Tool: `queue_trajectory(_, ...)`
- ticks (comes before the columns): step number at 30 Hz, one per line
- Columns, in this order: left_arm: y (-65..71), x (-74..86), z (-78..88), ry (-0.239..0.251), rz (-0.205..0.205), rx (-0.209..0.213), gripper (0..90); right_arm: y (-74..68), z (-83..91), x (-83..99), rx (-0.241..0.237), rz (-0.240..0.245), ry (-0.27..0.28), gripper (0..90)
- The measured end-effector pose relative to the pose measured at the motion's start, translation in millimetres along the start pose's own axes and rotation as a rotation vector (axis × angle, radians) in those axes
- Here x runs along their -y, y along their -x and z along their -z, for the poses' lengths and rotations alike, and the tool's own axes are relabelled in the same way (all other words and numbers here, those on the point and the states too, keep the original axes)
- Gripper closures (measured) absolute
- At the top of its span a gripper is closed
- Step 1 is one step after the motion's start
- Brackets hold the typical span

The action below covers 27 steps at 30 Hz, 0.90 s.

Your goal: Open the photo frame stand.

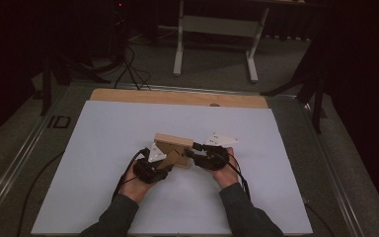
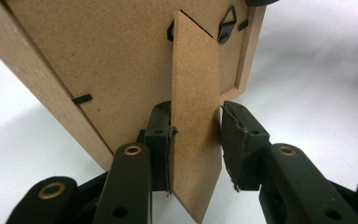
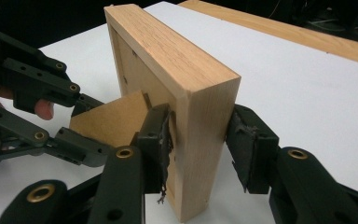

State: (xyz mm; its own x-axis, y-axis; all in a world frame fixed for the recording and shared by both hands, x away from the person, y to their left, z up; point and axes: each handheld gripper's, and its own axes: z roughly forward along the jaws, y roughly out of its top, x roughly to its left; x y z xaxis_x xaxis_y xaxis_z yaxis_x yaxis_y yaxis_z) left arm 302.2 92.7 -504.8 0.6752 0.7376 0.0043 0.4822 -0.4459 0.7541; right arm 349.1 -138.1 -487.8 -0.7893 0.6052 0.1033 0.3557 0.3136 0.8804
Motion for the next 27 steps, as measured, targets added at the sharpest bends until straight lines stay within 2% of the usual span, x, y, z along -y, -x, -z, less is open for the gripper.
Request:
queue_trajectory(9, 0.5, 1.7, -4.7, 0.000, -0.012, -0.017, 65.4, -2.6, -0.2, -0.1, 0.018, 0.032, 0.000, 58.9)
queue_trajectory(17, 2.4, 2.9, -9.2, 0.006, 0.003, -0.029, 66.6, -3.4, -0.2, -0.1, 0.013, 0.037, 0.005, 57.8)
queue_trajectory(23, -0.6, 4.1, -7.9, 0.025, 0.052, -0.005, 66.7, -3.5, -0.3, 0.6, 0.004, 0.034, 0.006, 57.1)
queue_trajectory(27, -0.1, 4.2, -7.3, 0.025, 0.063, 0.009, 65.3, -3.9, 0.0, 0.6, -0.003, 0.035, 0.005, 56.5)
